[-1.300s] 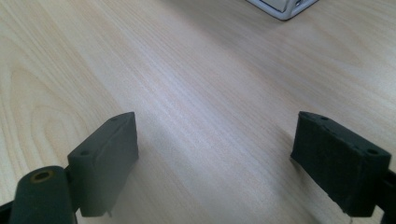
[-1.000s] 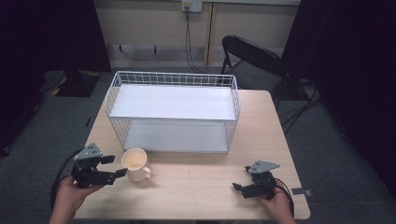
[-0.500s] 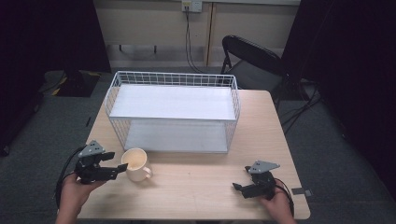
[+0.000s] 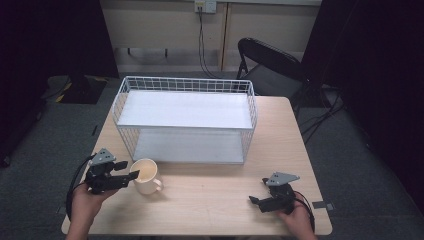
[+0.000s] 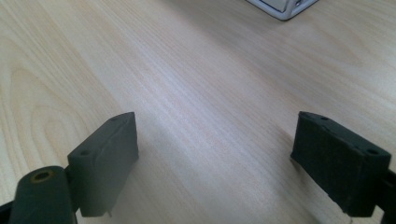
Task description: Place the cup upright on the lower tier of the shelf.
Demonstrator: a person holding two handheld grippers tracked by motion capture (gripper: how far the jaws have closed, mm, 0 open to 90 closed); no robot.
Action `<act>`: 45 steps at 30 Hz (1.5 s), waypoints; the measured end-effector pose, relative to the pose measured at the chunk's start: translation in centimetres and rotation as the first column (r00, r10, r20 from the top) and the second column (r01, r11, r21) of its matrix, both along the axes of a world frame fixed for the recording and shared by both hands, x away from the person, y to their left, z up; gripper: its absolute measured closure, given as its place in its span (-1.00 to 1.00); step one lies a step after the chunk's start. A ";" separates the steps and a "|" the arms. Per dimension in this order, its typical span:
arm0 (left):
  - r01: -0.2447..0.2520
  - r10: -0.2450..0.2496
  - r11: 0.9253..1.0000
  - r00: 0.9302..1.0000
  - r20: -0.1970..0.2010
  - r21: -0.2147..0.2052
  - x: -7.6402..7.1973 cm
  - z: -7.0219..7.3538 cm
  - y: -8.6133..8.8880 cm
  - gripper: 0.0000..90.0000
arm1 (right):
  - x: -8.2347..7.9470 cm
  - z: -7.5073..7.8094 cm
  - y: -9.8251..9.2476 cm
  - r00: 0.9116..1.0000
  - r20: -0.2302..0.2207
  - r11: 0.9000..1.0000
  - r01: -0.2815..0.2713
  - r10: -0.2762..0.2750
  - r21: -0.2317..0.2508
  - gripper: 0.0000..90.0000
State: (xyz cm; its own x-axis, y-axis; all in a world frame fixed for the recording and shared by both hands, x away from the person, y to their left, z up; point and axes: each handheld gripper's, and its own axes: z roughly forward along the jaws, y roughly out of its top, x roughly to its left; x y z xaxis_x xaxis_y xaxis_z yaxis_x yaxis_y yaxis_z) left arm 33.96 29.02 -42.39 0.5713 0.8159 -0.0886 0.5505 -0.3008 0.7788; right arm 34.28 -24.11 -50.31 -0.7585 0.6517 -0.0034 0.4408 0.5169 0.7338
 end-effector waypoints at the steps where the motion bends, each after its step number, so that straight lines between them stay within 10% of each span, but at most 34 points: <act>1: 0.000 0.000 1.000 1.000 -0.003 0.005 0.0 0.0 0.0 -0.06 | 0.0 0.0 0.0 1.000 0.000 1.000 0.000 0.000 0.000 -0.70; 45: -0.050 0.052 0.998 0.997 -0.049 0.046 1.6 -0.8 -1.4 0.61 | 0.0 0.0 0.0 1.000 0.000 1.000 0.003 -0.003 -0.002 -0.70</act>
State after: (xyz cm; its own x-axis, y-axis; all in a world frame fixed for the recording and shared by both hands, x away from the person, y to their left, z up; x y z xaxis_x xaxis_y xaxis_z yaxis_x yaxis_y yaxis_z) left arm 35.51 27.62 -43.17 0.5244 0.8478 -0.0789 0.6038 -0.3050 0.7365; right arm 34.24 -24.10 -50.30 -0.7562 0.6543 -0.0044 0.4427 0.5165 0.7330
